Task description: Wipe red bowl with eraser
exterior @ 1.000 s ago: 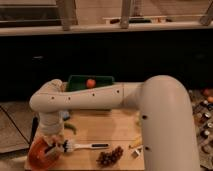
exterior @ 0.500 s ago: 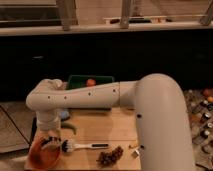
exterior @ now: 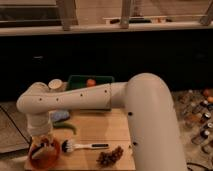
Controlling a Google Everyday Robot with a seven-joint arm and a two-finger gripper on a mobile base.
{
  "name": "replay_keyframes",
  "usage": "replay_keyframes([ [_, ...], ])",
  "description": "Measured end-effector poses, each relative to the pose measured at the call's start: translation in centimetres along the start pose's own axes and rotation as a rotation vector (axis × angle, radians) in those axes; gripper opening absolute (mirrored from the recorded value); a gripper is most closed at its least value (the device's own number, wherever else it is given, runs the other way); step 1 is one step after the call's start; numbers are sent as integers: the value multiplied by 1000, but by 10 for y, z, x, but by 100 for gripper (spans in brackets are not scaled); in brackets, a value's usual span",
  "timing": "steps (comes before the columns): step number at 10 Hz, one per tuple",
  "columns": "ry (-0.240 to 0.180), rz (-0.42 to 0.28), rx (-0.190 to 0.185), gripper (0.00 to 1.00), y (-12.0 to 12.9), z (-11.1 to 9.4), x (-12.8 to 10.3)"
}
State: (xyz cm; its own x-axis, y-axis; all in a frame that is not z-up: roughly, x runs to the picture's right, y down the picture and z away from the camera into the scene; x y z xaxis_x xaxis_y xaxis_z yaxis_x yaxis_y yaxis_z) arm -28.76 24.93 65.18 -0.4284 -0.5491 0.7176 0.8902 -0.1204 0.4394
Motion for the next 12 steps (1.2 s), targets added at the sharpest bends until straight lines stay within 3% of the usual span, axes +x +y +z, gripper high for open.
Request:
replay_keyframes([
  [2, -23, 7, 3, 4, 12, 2, -15],
  [5, -14, 74, -22, 4, 36, -4, -21],
  [8, 35, 124, -84, 4, 52, -13, -4],
  [12, 90, 100, -106, 4, 37, -15, 29],
])
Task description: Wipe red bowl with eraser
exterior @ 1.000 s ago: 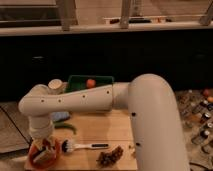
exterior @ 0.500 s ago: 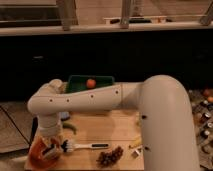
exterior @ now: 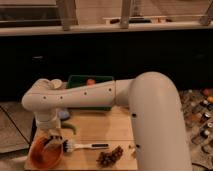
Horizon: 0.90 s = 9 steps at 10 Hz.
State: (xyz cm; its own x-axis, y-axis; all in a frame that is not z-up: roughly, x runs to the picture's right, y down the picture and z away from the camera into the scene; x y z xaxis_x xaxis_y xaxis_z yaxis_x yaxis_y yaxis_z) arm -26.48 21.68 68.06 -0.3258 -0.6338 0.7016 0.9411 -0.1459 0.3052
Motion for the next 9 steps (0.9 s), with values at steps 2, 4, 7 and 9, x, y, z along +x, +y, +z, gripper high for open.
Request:
replay_keyframes([
  [2, -10, -63, 27, 4, -23, 7, 1],
  [4, -34, -114, 51, 4, -34, 11, -15],
  [7, -59, -108, 56, 4, -13, 10, -42],
  [9, -81, -63, 37, 4, 14, 7, -57],
])
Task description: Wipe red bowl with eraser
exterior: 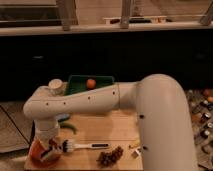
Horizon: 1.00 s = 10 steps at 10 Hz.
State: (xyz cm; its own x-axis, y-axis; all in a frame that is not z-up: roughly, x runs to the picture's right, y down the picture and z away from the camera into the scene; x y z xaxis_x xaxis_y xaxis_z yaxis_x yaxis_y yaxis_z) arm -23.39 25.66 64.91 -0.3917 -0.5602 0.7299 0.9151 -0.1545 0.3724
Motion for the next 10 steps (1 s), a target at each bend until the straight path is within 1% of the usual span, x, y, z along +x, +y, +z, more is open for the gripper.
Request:
replay_keyframes([
  [2, 0, 39, -24, 4, 11, -3, -3],
  [3, 8, 54, -33, 4, 15, -5, -2],
  [4, 29, 69, -44, 4, 19, -8, 2],
  [5, 55, 75, -48, 4, 21, -10, 8],
  [7, 118, 76, -40, 4, 17, -16, 24],
  [9, 166, 61, -29, 4, 7, -20, 40],
  [10, 184, 43, -19, 4, -5, -22, 48],
])
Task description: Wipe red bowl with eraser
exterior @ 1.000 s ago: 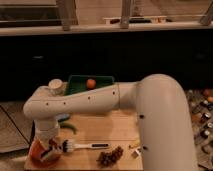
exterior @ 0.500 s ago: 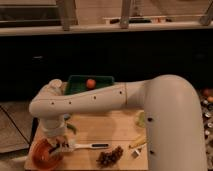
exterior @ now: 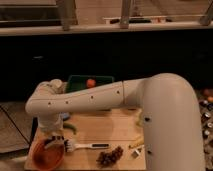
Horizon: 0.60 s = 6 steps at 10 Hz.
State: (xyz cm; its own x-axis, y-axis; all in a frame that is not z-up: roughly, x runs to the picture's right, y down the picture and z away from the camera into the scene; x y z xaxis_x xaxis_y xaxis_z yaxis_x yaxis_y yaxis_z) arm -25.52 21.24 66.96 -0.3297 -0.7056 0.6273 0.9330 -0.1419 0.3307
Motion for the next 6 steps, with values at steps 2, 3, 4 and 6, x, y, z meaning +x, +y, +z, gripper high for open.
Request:
replay_keyframes([
  [2, -8, -52, 19, 4, -21, 3, 6],
  [3, -21, -72, 29, 4, -27, 4, 6],
  [4, -41, -87, 26, 4, -27, 5, 2],
  [6, -70, -100, 32, 4, -29, 7, -8],
])
